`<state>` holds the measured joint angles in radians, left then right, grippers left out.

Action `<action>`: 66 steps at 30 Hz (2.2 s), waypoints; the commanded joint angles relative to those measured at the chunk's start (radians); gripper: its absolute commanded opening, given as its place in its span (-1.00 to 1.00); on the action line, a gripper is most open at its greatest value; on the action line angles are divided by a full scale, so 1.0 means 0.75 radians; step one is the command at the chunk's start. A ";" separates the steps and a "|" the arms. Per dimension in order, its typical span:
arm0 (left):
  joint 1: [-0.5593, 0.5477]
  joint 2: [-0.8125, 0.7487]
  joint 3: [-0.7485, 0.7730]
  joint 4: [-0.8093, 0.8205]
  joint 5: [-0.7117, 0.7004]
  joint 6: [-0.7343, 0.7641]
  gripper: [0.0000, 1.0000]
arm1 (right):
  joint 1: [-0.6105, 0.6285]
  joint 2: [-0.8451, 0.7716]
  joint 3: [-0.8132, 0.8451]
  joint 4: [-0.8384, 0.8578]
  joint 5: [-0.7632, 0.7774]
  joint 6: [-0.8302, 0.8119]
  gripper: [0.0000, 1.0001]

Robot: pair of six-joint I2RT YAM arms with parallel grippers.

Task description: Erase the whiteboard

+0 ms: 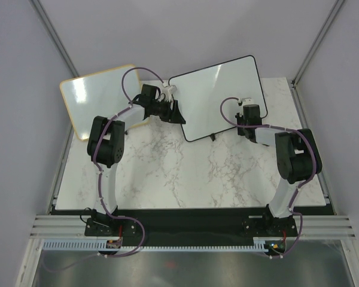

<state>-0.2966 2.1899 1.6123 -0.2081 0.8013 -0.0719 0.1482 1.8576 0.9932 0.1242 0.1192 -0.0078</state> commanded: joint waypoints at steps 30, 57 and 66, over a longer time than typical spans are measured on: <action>-0.005 -0.157 -0.027 -0.099 -0.150 0.184 0.45 | 0.066 -0.035 0.060 -0.395 0.191 0.303 -1.00; 0.044 -0.146 -0.023 -0.099 -0.185 0.170 0.45 | 0.164 0.049 0.103 -0.423 0.303 0.554 -0.81; 0.044 -0.148 -0.023 -0.097 -0.177 0.170 0.44 | 0.164 0.047 0.114 -0.421 0.307 0.548 -0.44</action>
<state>-0.2676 2.1212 1.5963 -0.2836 0.6605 0.0212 0.2668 1.8618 1.0786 -0.1242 0.3576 0.3672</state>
